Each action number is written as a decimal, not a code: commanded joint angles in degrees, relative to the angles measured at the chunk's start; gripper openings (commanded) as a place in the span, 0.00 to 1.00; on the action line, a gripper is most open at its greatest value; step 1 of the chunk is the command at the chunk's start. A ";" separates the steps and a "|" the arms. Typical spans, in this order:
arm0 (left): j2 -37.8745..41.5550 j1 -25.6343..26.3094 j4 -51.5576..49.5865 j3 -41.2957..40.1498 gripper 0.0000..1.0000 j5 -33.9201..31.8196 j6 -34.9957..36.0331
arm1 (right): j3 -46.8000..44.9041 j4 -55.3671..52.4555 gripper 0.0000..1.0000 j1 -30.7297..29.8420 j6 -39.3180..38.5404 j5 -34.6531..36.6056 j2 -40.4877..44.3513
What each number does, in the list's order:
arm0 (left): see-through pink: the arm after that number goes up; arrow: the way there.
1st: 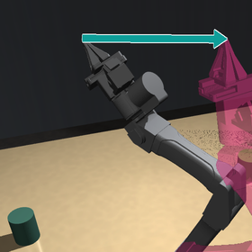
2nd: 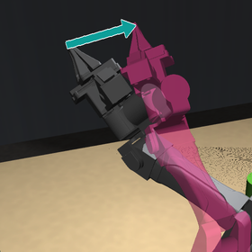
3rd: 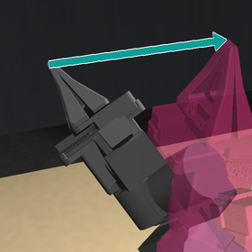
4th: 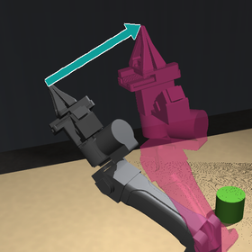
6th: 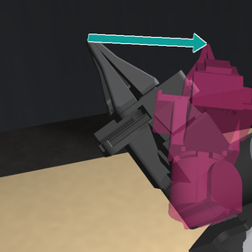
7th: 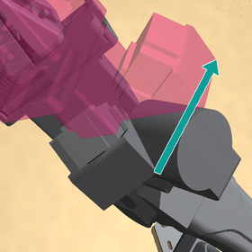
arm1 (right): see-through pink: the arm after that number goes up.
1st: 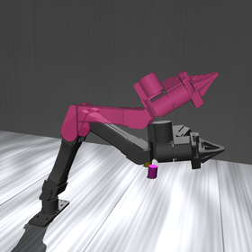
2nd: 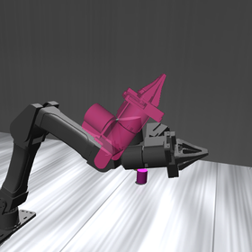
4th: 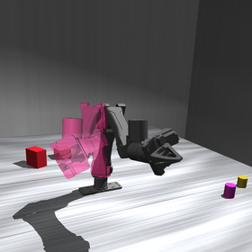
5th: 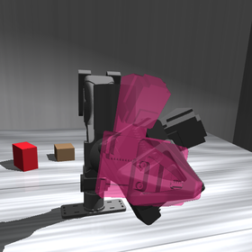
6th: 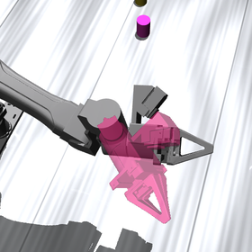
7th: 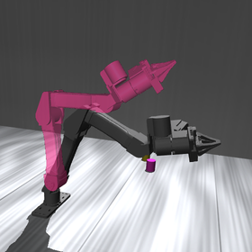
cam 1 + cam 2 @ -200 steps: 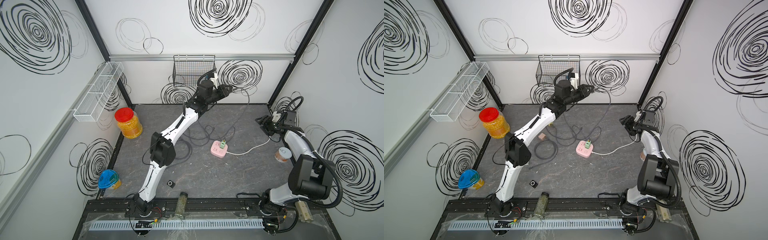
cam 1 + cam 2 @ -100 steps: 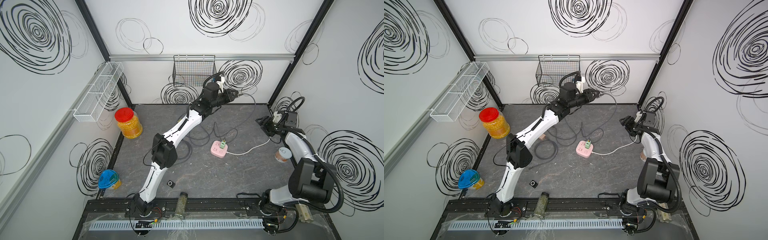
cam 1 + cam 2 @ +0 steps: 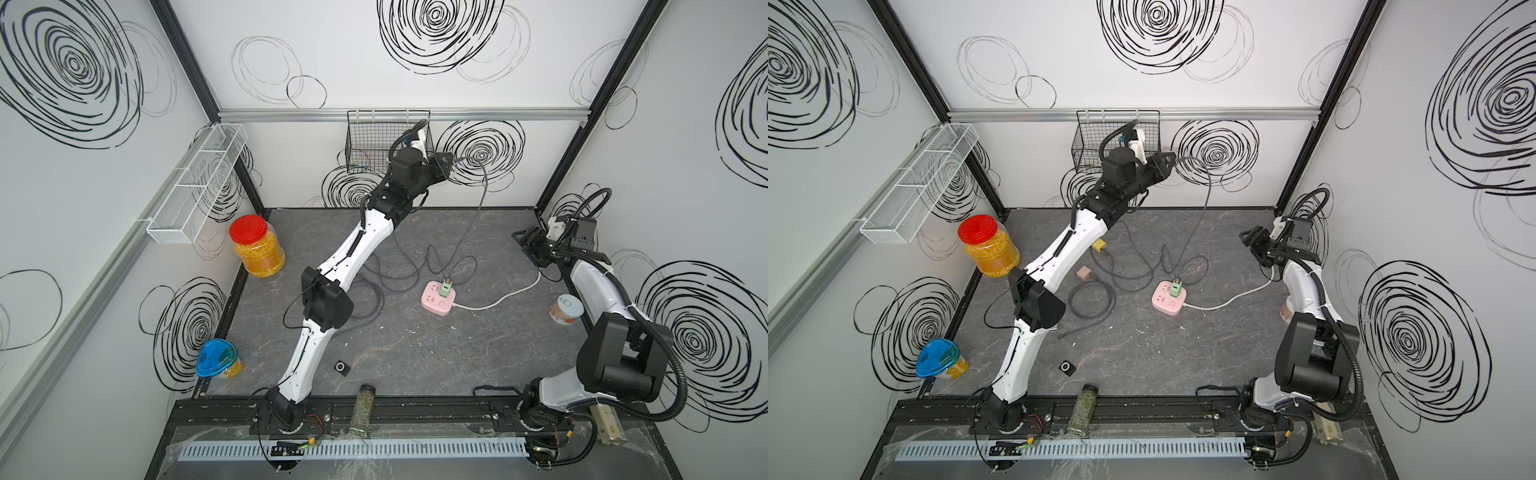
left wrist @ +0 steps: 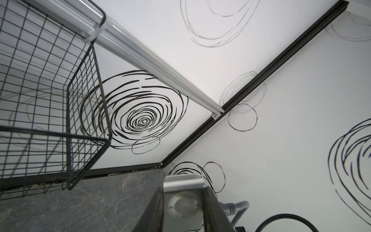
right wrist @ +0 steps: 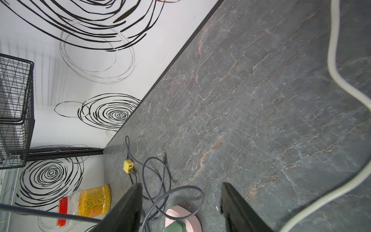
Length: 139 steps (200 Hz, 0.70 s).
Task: Charge mp3
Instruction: Place the MP3 player at the center of the board.
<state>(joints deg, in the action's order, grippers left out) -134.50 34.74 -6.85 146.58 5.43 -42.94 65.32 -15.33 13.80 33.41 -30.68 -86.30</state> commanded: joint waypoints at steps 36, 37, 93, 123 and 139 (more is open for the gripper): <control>-9.52 7.80 4.30 0.31 0.32 -4.08 0.84 | 0.74 1.10 0.65 2.29 0.40 -0.89 -1.26; -9.67 7.84 4.30 0.25 0.32 -4.10 0.80 | 0.67 1.19 0.65 2.33 0.41 -0.88 -1.25; -15.08 10.54 5.01 -4.73 0.32 -8.24 -1.07 | -1.46 -2.37 0.66 3.63 -0.68 7.18 0.21; -19.30 9.54 6.69 -4.55 0.32 -9.32 -4.33 | -2.86 -2.65 0.66 3.94 -1.41 8.02 0.13; -20.99 8.78 7.54 -4.34 0.32 -9.13 -5.43 | -3.26 -2.55 0.66 4.12 -1.42 8.28 -0.76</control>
<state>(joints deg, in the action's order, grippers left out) -152.70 45.52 -4.10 142.23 -1.69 -45.54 62.96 -16.34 17.47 33.01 -24.10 -87.37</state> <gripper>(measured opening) 0.324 0.658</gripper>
